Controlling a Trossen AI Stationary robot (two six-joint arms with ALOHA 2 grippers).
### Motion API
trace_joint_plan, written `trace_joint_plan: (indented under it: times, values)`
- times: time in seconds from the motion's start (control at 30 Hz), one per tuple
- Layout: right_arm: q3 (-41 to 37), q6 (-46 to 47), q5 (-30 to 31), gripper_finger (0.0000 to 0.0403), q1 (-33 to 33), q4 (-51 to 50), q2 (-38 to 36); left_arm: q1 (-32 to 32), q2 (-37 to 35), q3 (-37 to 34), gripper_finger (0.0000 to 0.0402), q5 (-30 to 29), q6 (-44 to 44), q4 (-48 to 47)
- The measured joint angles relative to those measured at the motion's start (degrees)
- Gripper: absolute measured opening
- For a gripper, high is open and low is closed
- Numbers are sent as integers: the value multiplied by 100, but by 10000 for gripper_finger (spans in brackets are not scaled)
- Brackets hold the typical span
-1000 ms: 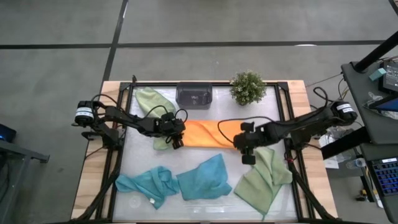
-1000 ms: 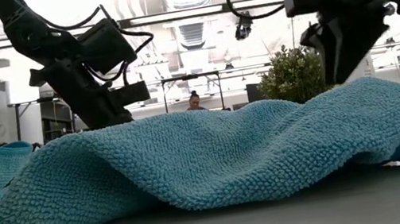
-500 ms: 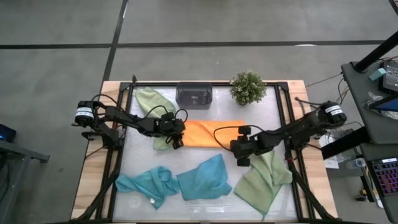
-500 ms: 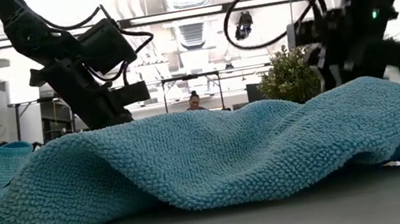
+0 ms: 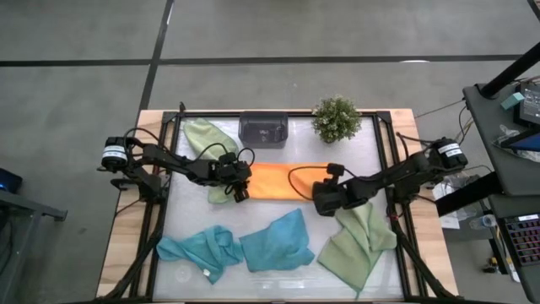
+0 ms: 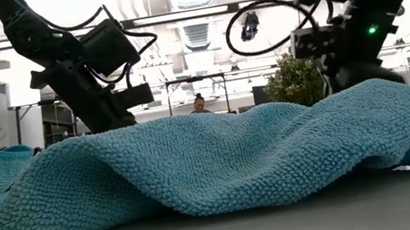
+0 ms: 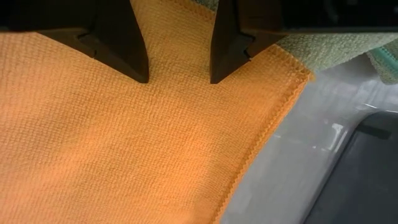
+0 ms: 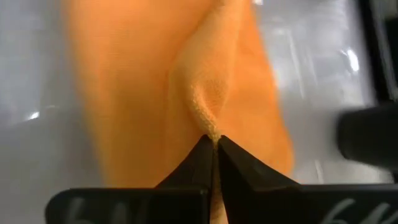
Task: Fold microfiber towels
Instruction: Fold the orange microfiber towel
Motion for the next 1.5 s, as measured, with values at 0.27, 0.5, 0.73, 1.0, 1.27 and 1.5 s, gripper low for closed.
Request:
trace_joint_plan:
  times: [0.27, 0.5, 0.73, 1.0, 1.27, 1.5]
  values:
    - [0, 374, -117, 23, -489, -375, -11, 0, 0, 0, 157, 0, -2, 0]
    - [0, 490, -405, 81, -707, -704, -162, -1, 0, 0, 157, 0, -2, -2]
    - [0, 671, -429, 114, -777, -994, -859, 0, 0, -13, 157, 1, -4, 3]
    - [-490, -331, -1530, 115, -673, 387, -1568, -2, 0, -22, 157, 0, -3, 9]
    - [-1620, -657, -1854, 92, -690, 2476, -1307, -1, 0, -26, 157, 0, 0, 72]
    - [-1569, -41, -113, 40, -759, 1962, -1064, 0, 0, -35, 157, 0, 0, 83]
